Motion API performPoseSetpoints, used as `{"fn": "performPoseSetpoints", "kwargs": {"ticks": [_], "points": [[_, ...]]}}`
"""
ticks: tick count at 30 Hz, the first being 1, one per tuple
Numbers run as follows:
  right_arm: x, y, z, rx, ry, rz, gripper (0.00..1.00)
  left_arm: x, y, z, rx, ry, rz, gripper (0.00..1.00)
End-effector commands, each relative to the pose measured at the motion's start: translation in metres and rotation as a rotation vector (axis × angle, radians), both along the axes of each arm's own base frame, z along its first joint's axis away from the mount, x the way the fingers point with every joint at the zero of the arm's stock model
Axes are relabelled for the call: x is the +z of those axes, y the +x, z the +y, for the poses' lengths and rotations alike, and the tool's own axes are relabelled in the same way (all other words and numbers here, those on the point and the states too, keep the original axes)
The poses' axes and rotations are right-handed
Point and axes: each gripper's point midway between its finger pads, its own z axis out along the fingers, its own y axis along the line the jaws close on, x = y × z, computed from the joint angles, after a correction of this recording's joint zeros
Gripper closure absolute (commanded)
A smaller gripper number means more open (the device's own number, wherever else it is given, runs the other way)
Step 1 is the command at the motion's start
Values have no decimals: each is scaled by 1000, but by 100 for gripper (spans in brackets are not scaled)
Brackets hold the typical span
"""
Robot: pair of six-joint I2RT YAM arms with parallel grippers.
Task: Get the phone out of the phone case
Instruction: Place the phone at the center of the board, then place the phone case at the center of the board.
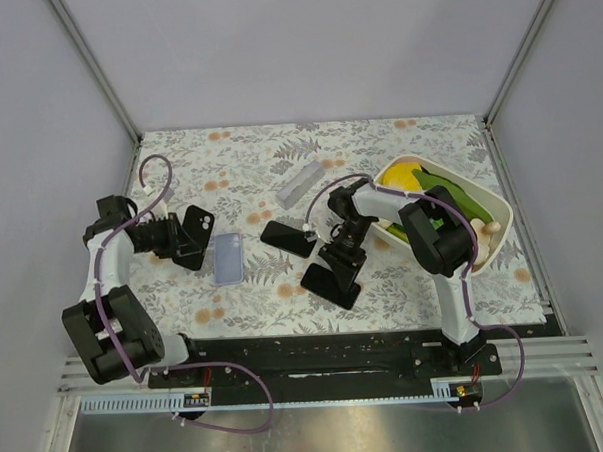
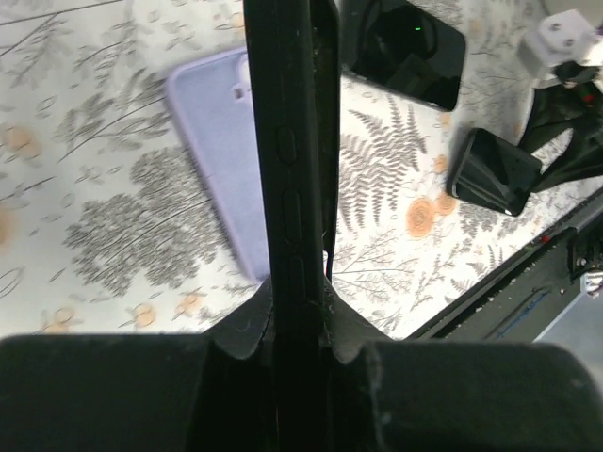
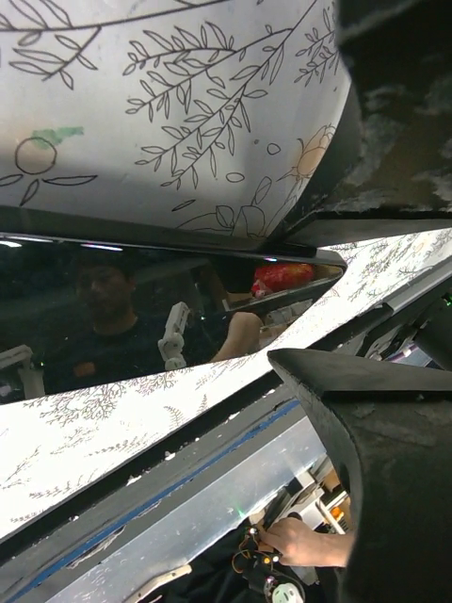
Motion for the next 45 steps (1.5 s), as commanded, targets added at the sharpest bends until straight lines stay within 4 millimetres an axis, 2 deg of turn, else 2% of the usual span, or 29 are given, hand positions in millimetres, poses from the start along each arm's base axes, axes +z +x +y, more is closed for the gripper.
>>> {"fn": "performPoseSetpoints", "kwargs": {"ticks": [1,5,11,14,22,27,30,34,39,41,45], "points": [[4,11,7,5,11,-56,41,-3,0,35,3,102,1,100],[6,14,10,-3,22,-75,35,-19,-8,54,5,140,60,100],[13,19,14,-28,39,-101,27,-40,-11,64,0,155,133,100],[17,20,14,-37,40,-116,22,-49,-12,64,-3,144,166,100],[26,21,16,-55,59,-135,16,-83,1,67,78,79,257,100],[28,21,16,-64,58,-141,15,-85,7,61,90,50,265,100],[31,22,18,-69,60,-143,14,-87,9,59,96,82,291,79],[33,24,19,-72,57,-142,14,-83,16,53,86,77,338,78],[35,25,21,-79,62,-144,13,-95,17,53,133,70,403,77],[35,24,20,-82,58,-139,13,-99,17,55,141,83,412,71],[35,24,20,-79,58,-146,12,-103,16,57,151,95,424,51]]}}
